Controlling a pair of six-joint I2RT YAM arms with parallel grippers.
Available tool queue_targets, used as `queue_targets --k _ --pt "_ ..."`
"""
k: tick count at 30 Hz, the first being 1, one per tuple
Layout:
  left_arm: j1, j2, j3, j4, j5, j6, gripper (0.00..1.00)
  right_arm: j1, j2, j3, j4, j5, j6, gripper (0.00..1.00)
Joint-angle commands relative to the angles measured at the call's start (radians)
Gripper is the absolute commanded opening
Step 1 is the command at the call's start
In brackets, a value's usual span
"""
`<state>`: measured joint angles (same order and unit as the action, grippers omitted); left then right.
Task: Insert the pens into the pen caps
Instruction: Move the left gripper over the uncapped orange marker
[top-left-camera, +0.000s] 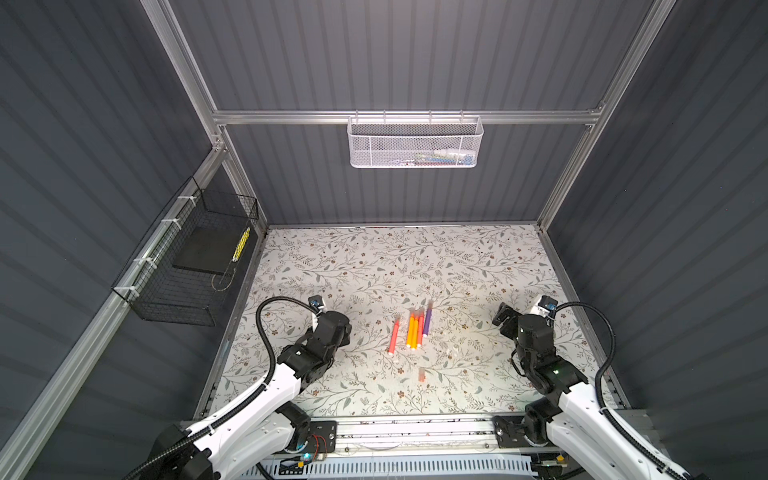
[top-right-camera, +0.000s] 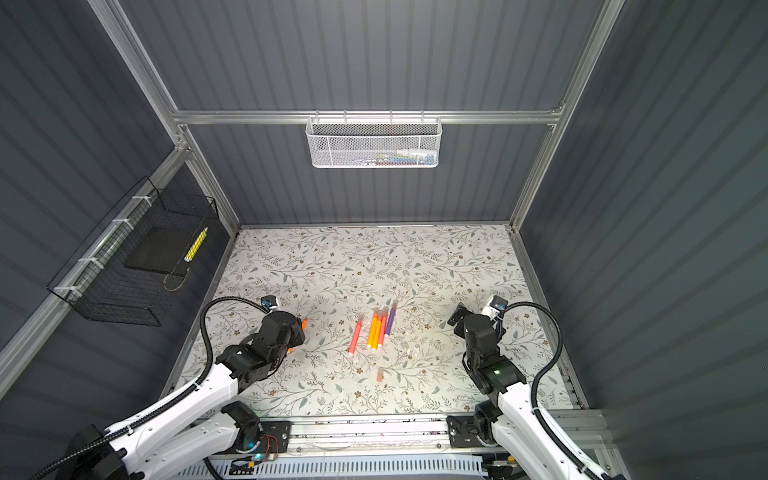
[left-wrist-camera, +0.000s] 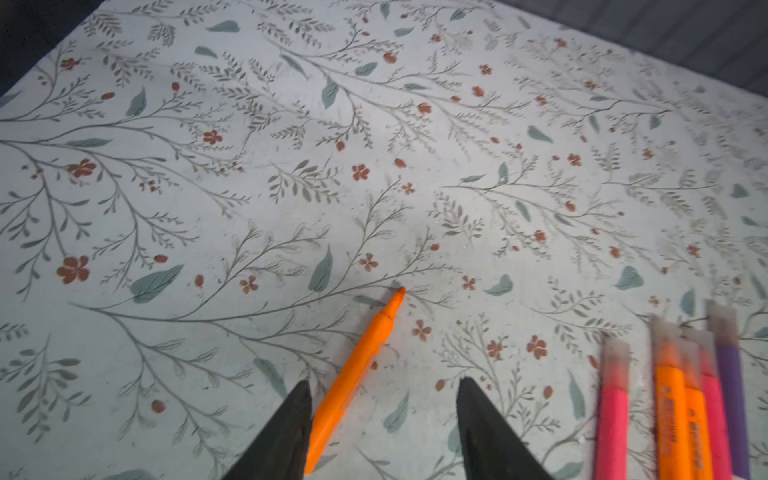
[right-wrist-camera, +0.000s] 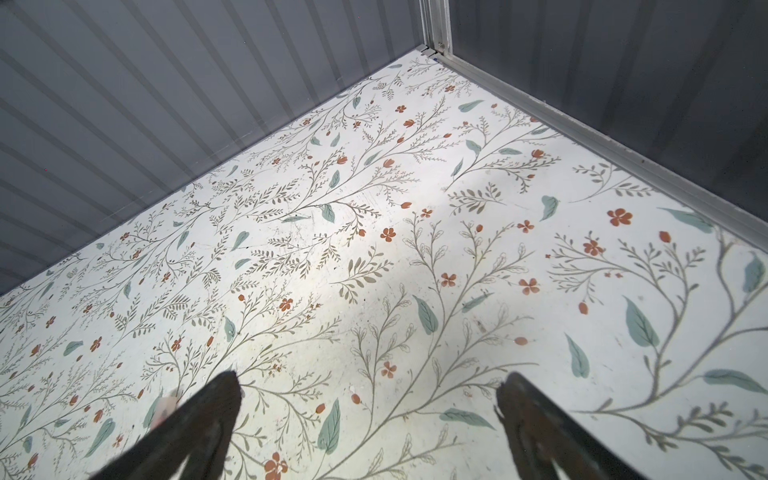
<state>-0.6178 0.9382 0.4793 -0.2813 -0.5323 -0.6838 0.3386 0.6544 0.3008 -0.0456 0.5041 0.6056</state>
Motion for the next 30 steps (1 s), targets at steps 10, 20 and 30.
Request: queue_targets --k 10,20,30 --pt "0.024 0.189 0.031 -0.015 0.052 -0.123 0.60 -0.004 -0.023 -0.017 0.008 -0.004 -0.014 0.99" --pt "0.032 0.313 0.068 -0.002 0.057 -0.137 0.64 -0.004 -0.027 -0.019 0.009 -0.007 -0.016 0.99" --pt "0.038 0.425 0.106 0.057 0.196 -0.081 0.59 -0.004 -0.026 -0.019 0.010 -0.008 -0.017 0.99"
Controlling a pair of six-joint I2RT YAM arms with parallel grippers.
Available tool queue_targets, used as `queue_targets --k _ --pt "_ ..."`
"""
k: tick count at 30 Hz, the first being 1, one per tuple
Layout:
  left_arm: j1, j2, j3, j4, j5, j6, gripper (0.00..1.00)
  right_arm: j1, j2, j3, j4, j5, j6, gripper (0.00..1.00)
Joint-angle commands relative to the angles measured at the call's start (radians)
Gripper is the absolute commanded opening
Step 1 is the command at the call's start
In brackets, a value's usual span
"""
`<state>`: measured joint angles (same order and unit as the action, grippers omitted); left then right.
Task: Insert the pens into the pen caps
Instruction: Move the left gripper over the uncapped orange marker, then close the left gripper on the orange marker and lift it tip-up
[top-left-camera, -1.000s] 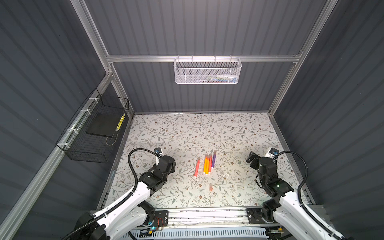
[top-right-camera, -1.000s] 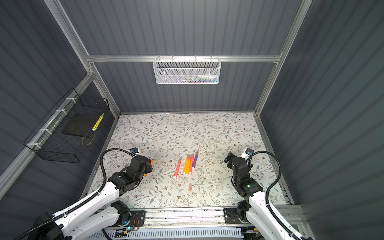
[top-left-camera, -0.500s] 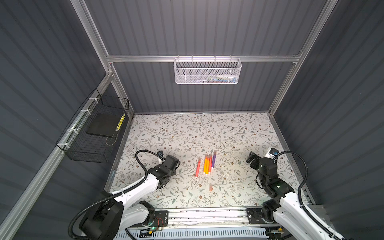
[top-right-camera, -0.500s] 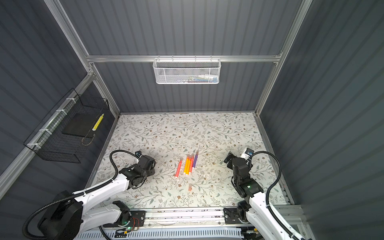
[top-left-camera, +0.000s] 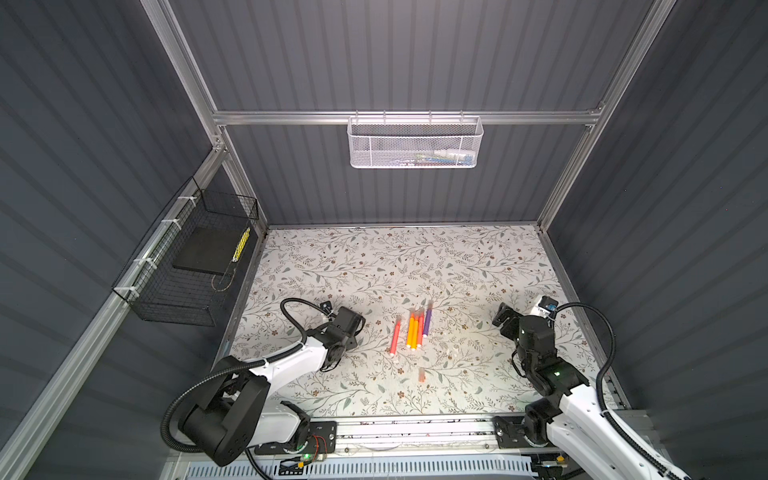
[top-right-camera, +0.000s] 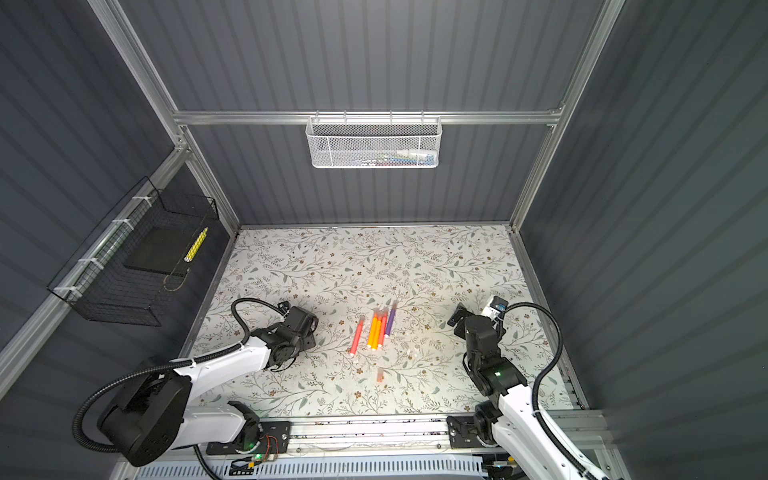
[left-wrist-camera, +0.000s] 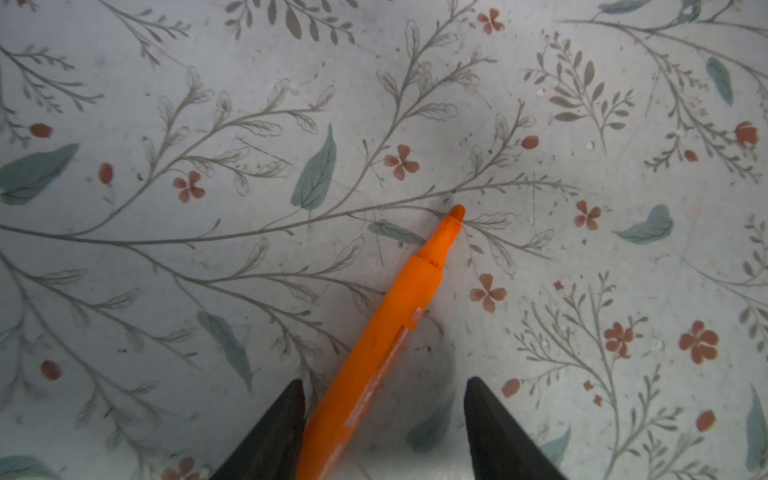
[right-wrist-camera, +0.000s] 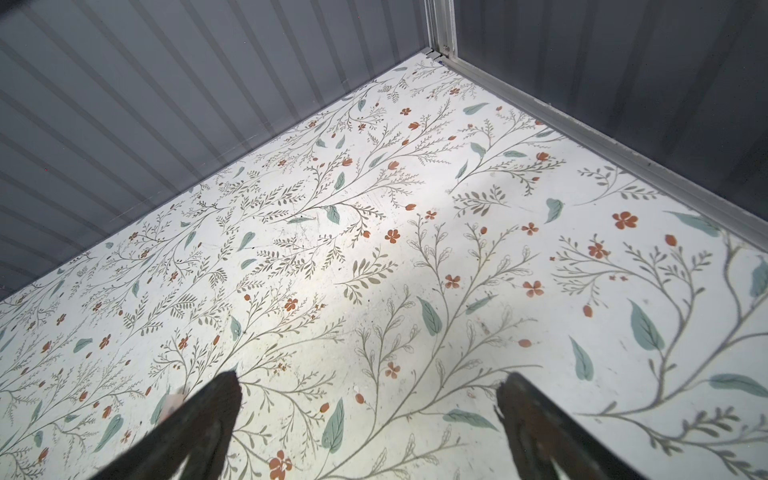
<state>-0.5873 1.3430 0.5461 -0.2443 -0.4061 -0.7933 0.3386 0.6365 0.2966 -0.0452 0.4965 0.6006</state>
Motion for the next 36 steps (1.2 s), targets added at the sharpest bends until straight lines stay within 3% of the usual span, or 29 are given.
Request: queue_targets --k 1,11,22,27,36 --pt "0.007 0.030 0.044 0.022 0.083 0.035 0.57 -0.005 -0.008 -0.014 0.010 0.000 -0.010 0.99" --pt "0.007 0.115 0.070 0.046 0.119 0.063 0.34 -0.004 -0.013 -0.016 0.009 0.000 -0.009 0.99" --pt "0.007 0.156 0.092 0.039 0.124 0.072 0.33 -0.005 -0.010 -0.014 0.009 0.001 -0.010 0.99" --pt "0.007 0.182 0.112 0.031 0.140 0.097 0.16 -0.004 -0.010 -0.014 0.008 0.002 -0.008 0.99" --pt "0.006 0.089 0.073 0.087 0.228 0.149 0.07 -0.004 -0.017 -0.017 0.005 0.005 -0.008 0.99"
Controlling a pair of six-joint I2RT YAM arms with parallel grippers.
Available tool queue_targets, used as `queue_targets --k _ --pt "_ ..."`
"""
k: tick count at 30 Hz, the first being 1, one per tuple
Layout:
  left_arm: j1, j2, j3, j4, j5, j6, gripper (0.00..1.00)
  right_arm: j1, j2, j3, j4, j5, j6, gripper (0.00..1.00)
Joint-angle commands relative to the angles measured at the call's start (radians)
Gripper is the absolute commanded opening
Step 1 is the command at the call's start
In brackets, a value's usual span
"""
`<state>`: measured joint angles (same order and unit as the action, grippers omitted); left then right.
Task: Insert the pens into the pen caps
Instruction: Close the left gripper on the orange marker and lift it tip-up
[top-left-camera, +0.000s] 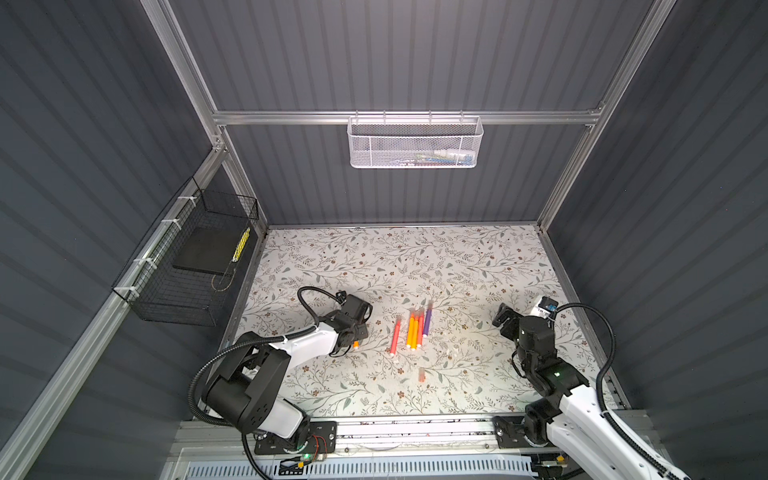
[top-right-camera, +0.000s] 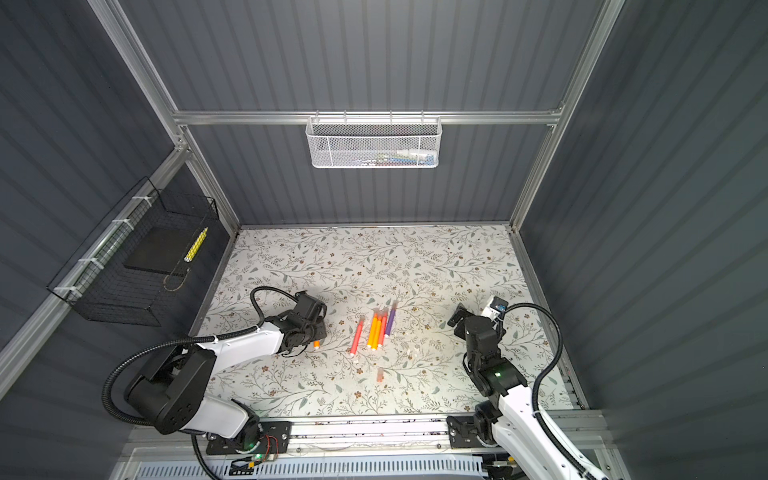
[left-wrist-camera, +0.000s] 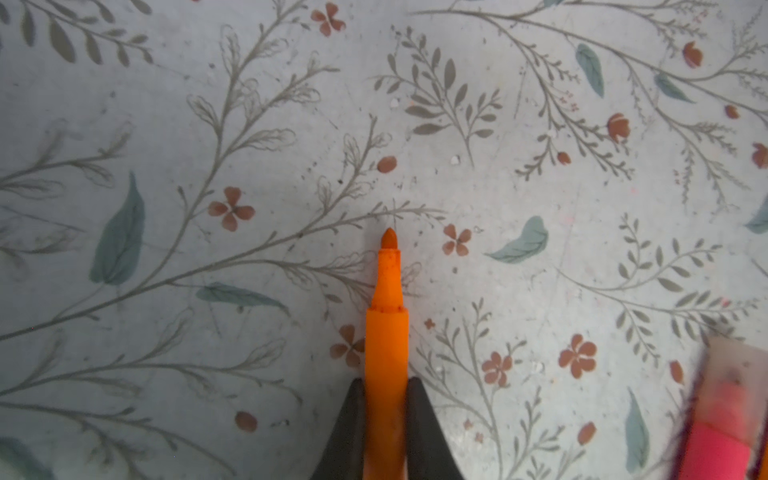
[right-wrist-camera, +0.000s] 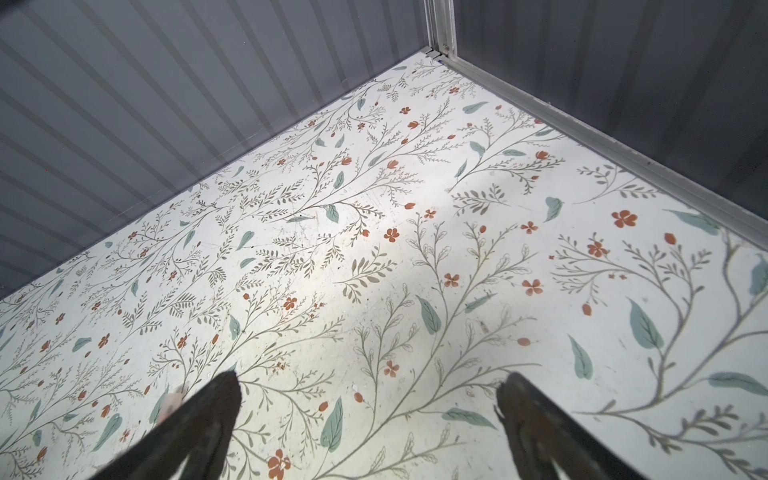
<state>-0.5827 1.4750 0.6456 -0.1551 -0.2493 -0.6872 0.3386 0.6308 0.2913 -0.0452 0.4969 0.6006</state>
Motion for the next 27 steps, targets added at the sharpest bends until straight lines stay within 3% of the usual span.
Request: queue_targets --k 1,7,12,14,18,20,27 --pt "0.001 -0.070 -0.041 0.023 0.104 0.058 0.06 -0.005 -0.014 -0.012 0.006 0.005 -0.007 0.99" --pt "-0.012 -0.268 -0.127 0.147 0.265 0.112 0.00 -0.004 -0.030 0.003 -0.024 -0.032 0.009 0.99" --pt "-0.085 -0.386 -0.168 0.229 0.311 0.138 0.00 0.022 -0.005 -0.004 0.090 -0.308 0.088 0.91" --pt "-0.132 -0.405 -0.166 0.238 0.288 0.154 0.00 0.091 0.032 -0.009 0.164 -0.351 0.132 0.91" --pt "-0.186 -0.416 -0.167 0.264 0.269 0.167 0.00 0.348 0.145 0.034 0.275 -0.252 0.166 0.92" --pt "-0.187 -0.420 -0.178 0.293 0.285 0.166 0.00 0.438 0.217 0.044 0.369 -0.264 0.204 0.92" --pt "-0.192 -0.462 -0.232 0.386 0.353 0.164 0.00 0.603 0.413 0.067 0.618 -0.296 0.300 0.89"
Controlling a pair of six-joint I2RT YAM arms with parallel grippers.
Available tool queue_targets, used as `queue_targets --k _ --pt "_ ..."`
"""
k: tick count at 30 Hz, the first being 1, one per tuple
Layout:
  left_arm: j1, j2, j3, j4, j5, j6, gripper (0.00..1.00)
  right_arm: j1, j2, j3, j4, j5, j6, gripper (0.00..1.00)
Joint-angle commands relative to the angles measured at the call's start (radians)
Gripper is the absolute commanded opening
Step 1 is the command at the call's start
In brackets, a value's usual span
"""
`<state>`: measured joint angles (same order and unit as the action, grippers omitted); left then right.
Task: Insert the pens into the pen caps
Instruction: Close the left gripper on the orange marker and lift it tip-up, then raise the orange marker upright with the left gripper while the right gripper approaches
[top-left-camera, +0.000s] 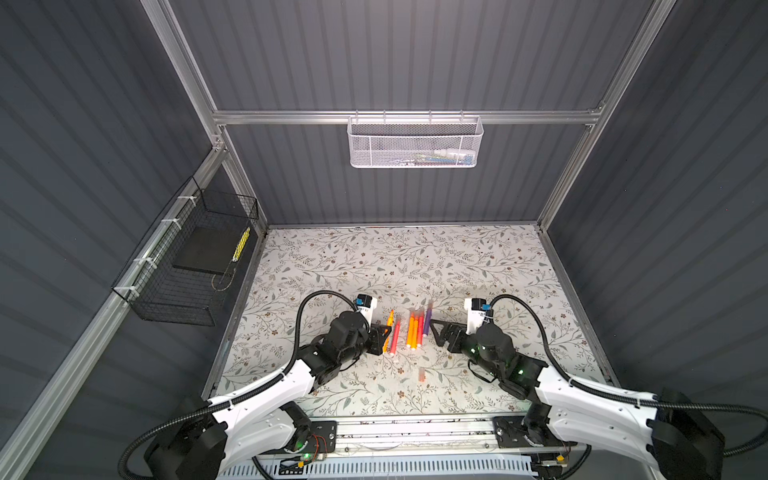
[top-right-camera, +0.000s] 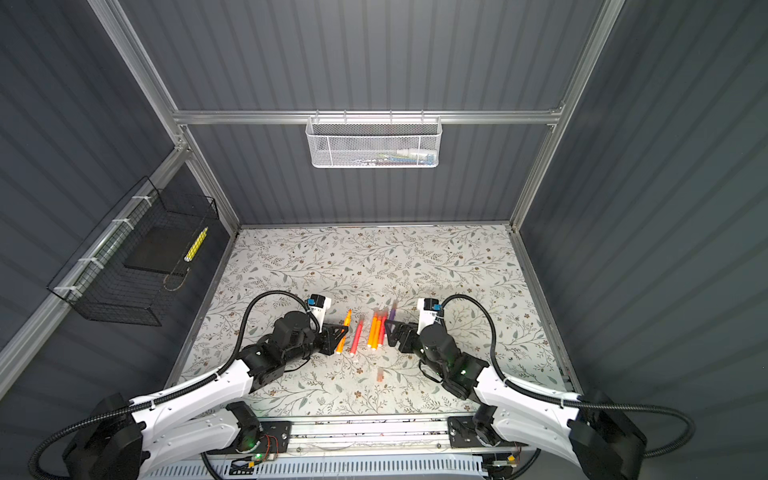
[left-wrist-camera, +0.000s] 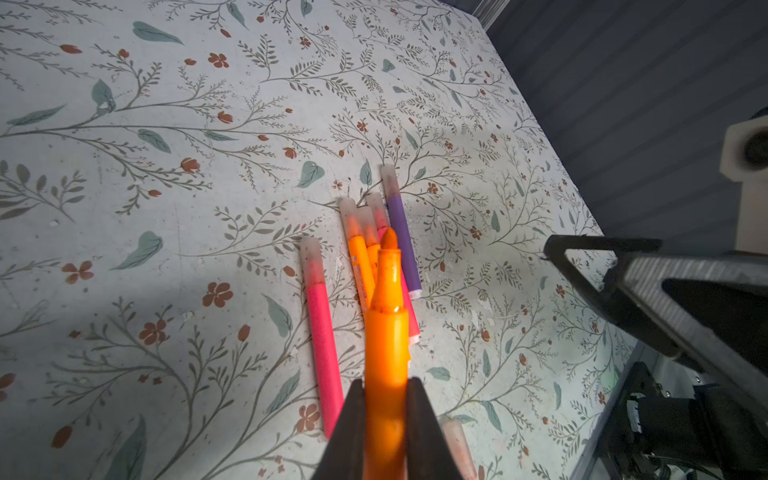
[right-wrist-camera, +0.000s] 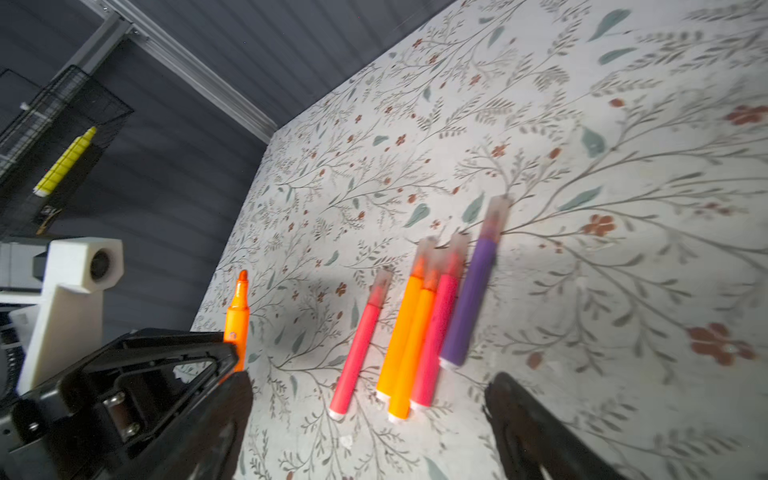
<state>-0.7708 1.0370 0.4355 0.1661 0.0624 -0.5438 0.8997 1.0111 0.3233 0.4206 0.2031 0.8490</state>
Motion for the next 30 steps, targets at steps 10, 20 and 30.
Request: queue_targets --k 10,20,30 --pt "-0.014 -0.021 -0.042 0.127 0.118 0.031 0.00 0.105 0.241 0.145 0.269 -0.067 0.085 0.73" --pt "-0.027 -0.008 -0.040 0.145 0.139 0.036 0.00 0.109 0.402 0.220 0.348 -0.154 0.119 0.55" --pt "-0.033 -0.012 -0.044 0.159 0.143 0.029 0.00 0.110 0.436 0.224 0.367 -0.154 0.136 0.34"
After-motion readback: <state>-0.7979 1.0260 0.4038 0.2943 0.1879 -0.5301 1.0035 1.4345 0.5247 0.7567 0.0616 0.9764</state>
